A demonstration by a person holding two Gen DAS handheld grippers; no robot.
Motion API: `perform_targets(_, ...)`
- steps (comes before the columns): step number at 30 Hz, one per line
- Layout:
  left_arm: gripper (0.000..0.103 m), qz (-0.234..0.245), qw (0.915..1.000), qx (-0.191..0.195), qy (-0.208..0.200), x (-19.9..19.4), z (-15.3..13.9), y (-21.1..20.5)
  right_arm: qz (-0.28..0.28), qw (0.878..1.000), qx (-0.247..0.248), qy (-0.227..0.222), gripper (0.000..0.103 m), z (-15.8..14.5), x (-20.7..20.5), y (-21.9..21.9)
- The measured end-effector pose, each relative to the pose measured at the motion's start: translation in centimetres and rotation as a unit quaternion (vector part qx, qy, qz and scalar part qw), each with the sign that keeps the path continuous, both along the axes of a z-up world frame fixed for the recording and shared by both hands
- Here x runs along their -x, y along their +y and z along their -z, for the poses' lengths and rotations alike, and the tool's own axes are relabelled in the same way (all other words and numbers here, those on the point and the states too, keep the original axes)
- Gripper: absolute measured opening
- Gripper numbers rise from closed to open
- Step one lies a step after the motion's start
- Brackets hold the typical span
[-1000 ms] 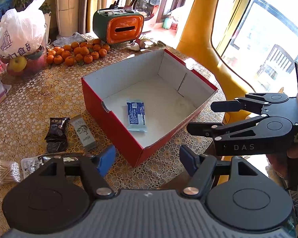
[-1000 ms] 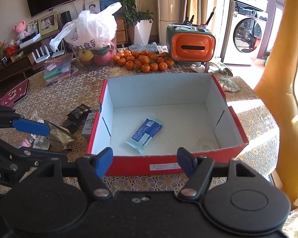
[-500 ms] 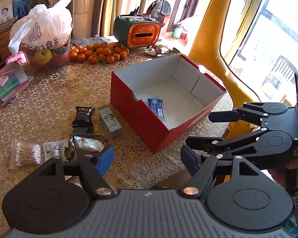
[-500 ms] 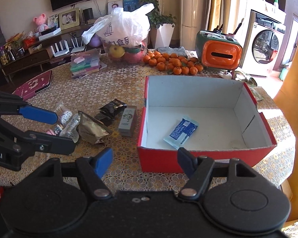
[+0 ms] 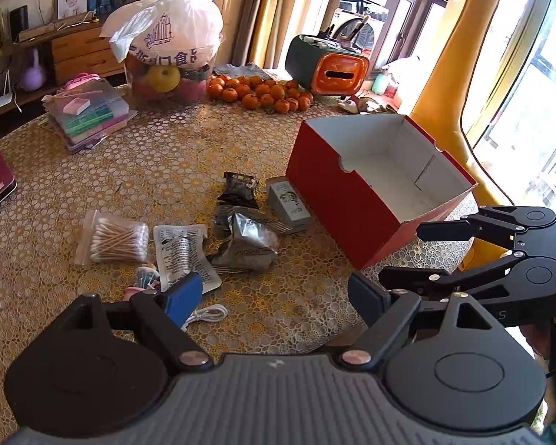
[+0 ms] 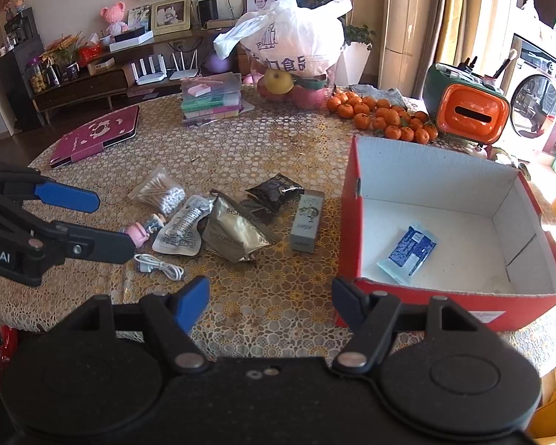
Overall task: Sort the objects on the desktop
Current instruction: 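Withdraw both open tools from the red shoebox back over the table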
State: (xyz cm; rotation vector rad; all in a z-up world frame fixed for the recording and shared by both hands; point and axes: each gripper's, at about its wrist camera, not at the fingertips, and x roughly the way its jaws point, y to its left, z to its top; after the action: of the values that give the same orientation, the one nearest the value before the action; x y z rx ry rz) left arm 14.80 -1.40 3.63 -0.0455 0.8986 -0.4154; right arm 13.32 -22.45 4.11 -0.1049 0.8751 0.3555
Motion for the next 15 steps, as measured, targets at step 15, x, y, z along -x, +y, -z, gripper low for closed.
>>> perform_targets(15,0.098,-0.044,0.9988,0.006,0.019,-0.7,3.1,5.7,-0.034,0.999,0.010,0.017,0.073,1.4,-1.3,4.7)
